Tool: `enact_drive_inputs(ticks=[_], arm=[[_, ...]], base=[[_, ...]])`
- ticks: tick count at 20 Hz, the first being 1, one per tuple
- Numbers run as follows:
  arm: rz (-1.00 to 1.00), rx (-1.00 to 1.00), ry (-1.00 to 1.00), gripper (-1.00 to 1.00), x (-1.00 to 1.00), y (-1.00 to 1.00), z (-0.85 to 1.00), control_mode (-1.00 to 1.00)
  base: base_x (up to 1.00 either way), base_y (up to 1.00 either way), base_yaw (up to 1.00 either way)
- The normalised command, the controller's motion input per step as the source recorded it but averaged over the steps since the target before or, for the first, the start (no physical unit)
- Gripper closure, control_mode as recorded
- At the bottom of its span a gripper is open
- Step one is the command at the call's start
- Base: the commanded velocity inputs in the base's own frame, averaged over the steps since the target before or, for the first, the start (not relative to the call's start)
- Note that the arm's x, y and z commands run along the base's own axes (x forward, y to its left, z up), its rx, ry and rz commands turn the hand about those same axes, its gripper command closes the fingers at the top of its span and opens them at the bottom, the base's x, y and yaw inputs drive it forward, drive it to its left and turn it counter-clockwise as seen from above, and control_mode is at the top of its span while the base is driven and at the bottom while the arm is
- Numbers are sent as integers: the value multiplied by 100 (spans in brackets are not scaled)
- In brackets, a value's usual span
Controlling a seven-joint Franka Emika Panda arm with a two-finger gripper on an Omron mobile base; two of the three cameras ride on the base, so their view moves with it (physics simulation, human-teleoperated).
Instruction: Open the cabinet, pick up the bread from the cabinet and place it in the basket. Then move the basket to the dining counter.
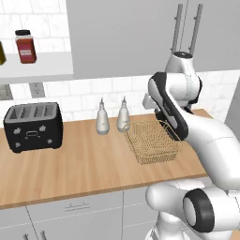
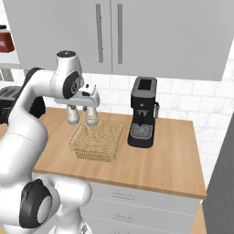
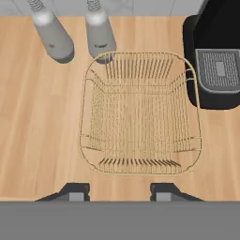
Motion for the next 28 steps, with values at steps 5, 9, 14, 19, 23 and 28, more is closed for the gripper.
enact_drive_inputs(ticks=[5,9,14,19,23,28], arm=[[-2,0,-19,-100,-49,-8,2,-100],[-3,0,-29,-100,-64,-35,50,-100],[-5,0,-17,-100,-12,-37,95,-100],[-7,0,-8,-100,0,-38,93,-100],[-2,0,-15,-100,8,-38,49,-100],[0,0,-33,-100,7,-31,34,-100]], base=[[0,0,0],[0,0,0],[0,0,0],[0,0,0],[0,0,0],[0,0,0]])
